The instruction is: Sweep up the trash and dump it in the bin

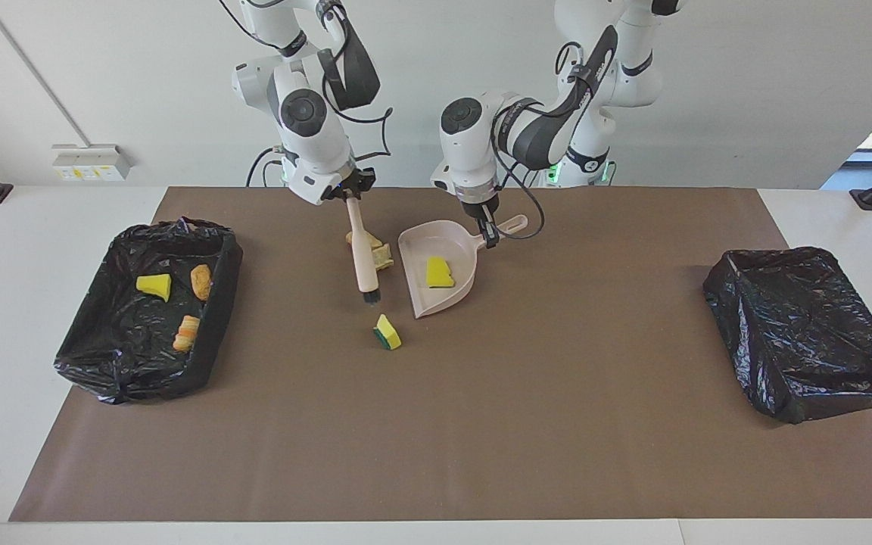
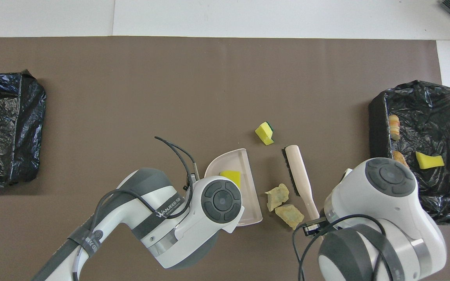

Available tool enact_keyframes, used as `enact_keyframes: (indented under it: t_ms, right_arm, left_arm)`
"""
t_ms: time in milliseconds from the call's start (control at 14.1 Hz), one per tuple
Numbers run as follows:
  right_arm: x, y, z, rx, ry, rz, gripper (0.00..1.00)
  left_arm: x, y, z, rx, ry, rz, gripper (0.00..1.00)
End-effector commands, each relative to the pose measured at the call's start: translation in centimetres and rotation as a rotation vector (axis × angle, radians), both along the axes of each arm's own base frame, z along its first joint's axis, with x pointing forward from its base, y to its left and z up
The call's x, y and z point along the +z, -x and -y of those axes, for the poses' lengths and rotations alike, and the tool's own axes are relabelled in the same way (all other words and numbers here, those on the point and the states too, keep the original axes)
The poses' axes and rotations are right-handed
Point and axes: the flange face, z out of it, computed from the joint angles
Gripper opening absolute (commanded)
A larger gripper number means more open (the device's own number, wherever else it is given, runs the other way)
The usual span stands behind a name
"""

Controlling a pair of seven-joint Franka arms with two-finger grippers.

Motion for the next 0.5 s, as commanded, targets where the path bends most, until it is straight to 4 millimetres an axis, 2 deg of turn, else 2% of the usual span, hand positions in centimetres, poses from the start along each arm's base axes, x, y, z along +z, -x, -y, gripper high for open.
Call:
enact_keyframes:
  t_ms: [0,142,212,354,425]
  right_arm:
    - [0.0,5.1,2.1,-0.067,0.144,0.016,0.0]
    - [-1.1,8.6,3.5,-0.102,0.183,-0.011,0.0]
    - [-2.3,9.7,4.0,-0.125,0.202,-0.031,0.0]
    - [-4.6,10.4,4.1,-0.18,0.207,-0.042,0.0]
    - [-5.0,10.5,3.8,-0.202,0.178,-0.056,0.0]
  left_arm:
    - [0.3,1.0,-0.2,-0.039,0.0,0.011,0.0]
    - [0.5,1.6,0.4,-0.068,0.004,0.015,0.0]
    - [0.5,2.0,0.7,-0.082,0.004,0.013,0.0]
    - [0.5,3.3,1.1,-0.12,-0.001,0.025,0.0]
    - [0.4,3.7,1.1,-0.137,-0.003,0.028,0.0]
